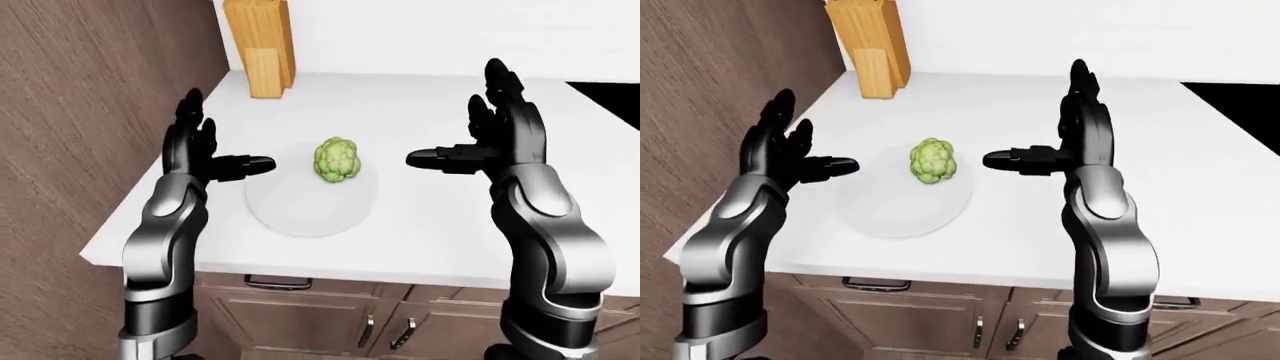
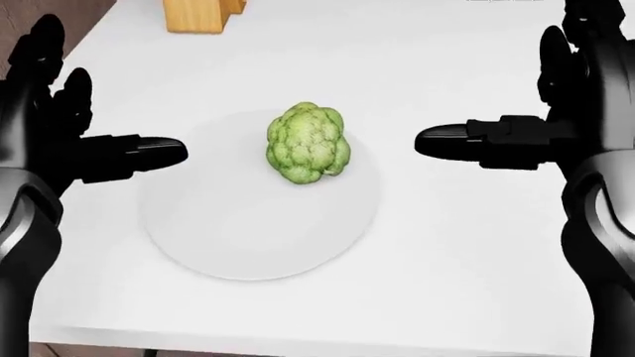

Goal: Place the broccoli on the rack of the oven.

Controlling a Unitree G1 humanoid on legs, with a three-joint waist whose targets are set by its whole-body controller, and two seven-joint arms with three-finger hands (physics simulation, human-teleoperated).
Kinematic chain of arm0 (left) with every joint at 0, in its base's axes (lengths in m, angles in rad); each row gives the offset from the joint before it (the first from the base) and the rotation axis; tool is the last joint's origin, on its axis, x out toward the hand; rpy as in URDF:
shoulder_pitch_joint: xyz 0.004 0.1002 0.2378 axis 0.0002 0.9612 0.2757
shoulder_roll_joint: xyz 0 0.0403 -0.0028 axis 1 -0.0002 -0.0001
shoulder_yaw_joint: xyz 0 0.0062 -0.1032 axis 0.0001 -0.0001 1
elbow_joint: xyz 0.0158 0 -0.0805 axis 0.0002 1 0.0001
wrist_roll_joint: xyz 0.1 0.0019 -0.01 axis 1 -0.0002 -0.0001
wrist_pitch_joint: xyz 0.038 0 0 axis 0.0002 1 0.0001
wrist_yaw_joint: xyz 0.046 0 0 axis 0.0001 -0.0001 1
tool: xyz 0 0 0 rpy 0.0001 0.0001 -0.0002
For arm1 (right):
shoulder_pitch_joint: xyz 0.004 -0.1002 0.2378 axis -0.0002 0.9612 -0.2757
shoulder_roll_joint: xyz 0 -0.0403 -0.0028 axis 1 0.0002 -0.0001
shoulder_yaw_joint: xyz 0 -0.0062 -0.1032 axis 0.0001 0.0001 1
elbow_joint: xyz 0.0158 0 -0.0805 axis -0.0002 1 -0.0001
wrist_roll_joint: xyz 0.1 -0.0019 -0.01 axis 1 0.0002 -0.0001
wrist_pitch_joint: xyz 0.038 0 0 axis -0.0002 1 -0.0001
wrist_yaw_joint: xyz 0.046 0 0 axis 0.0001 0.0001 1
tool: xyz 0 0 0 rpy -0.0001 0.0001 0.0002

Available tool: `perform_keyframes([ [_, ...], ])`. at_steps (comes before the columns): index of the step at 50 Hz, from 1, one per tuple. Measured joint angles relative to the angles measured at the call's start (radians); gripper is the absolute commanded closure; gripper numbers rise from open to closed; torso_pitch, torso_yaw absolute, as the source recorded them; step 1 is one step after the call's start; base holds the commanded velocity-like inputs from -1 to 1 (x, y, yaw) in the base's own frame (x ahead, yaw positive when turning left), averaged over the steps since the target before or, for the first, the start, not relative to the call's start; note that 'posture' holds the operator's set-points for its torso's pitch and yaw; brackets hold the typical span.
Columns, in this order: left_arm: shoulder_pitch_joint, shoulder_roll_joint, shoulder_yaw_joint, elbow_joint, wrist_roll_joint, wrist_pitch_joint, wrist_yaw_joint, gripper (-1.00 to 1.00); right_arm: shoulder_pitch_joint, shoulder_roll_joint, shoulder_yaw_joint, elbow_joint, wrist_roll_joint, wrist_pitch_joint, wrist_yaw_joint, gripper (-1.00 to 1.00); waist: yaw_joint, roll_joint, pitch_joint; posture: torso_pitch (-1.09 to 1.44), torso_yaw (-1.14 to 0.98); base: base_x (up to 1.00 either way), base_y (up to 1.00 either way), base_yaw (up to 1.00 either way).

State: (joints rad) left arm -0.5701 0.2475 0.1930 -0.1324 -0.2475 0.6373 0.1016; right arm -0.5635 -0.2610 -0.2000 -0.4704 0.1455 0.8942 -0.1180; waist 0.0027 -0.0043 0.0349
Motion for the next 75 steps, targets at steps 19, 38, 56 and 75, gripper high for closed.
perform_keyframes([
  [19,-0.002,0.012,0.012,-0.022,-0.031,0.013,0.005,-1.0,-0.308,0.052,0.132,0.258,-0.139,0.032,0.097,-1.0,0.002,0.006,-0.004,0.0,0.0,0.0,0.0,0.0],
  [38,-0.008,0.013,0.009,-0.044,-0.042,0.032,0.011,-1.0,-0.403,0.136,0.208,0.293,-0.27,0.112,0.249,-1.0,-0.002,0.02,0.0,0.0,0.0,0.0,0.0,0.0],
  [56,-0.008,0.014,0.011,-0.05,-0.042,0.035,0.01,-1.0,-0.33,0.242,0.265,0.286,-0.386,0.115,0.326,-1.0,-0.006,0.026,0.002,0.0,0.0,0.0,0.0,0.0],
  [75,-0.002,0.011,0.009,-0.046,-0.039,0.033,0.008,-1.0,-0.275,0.287,0.271,0.425,-0.486,-0.028,0.348,-1.0,-0.008,0.031,-0.002,0.0,0.0,0.0,0.0,0.0],
])
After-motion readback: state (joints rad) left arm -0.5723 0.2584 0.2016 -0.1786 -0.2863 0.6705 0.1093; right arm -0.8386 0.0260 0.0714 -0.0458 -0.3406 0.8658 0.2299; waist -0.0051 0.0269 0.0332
